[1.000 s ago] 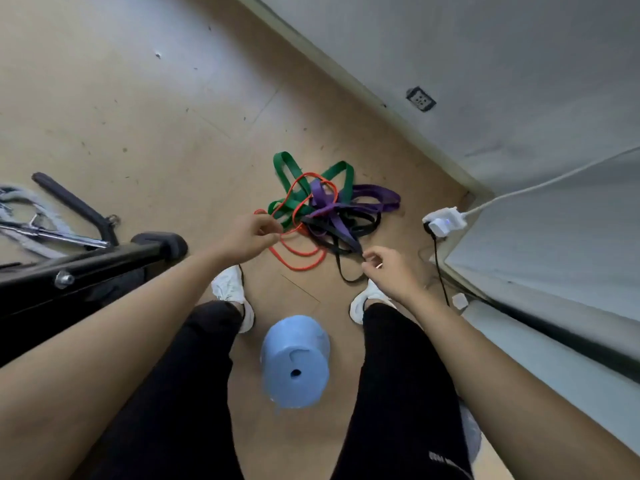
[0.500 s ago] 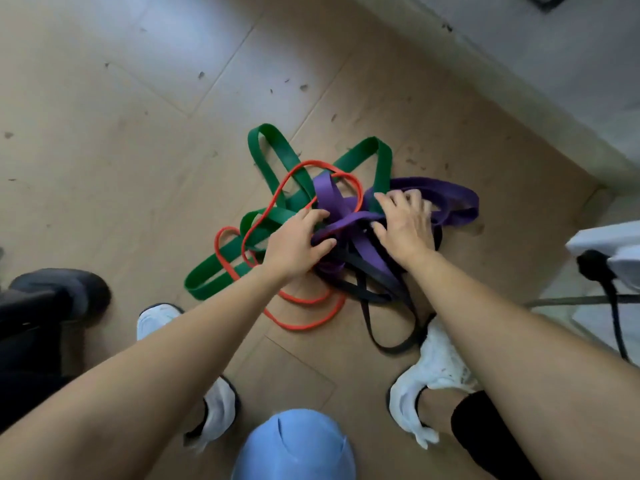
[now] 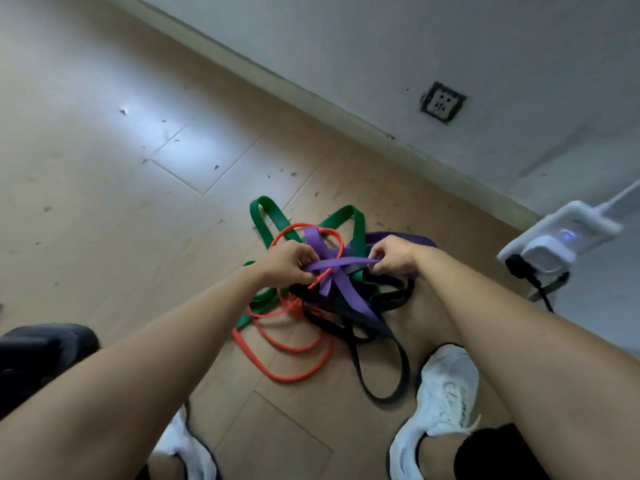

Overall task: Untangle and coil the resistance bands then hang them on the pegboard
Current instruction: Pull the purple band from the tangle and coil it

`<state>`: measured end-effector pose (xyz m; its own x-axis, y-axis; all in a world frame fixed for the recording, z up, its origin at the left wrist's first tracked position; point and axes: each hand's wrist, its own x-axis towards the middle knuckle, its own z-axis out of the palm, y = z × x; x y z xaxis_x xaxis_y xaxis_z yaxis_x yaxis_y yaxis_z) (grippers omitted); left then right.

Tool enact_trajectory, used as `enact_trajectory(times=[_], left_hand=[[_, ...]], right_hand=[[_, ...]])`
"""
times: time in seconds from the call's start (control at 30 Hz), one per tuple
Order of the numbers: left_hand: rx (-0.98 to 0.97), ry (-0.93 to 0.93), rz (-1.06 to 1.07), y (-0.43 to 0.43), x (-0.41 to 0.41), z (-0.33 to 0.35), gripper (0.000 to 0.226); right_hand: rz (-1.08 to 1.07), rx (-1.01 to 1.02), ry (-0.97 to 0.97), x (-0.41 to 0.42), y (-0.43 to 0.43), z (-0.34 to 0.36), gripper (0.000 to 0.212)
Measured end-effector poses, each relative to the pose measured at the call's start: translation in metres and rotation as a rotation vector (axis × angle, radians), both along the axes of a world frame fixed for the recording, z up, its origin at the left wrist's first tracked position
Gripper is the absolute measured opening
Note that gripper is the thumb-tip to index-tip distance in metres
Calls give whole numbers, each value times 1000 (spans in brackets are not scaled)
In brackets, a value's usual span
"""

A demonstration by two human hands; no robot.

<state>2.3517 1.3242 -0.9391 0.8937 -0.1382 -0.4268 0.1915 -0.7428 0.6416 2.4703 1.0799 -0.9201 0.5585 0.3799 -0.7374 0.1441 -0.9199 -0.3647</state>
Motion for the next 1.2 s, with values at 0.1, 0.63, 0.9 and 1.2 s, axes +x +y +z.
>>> enact_trajectory(times=[0.1, 0.63, 0.9, 1.2], left_hand=[[-82, -56, 47, 3, 5, 51, 24], [-414, -570, 248, 12, -28, 356, 32], [-771, -667, 360, 7, -23, 430, 31], [-1017, -707, 446, 42, 20, 406, 32]], right_hand=[[-67, 113, -15, 1, -1, 43, 11], [-12, 698, -260, -46, 35, 312, 26], [-46, 1103, -187, -60, 61, 395, 36], [7, 1007, -180, -17, 94, 352, 28]])
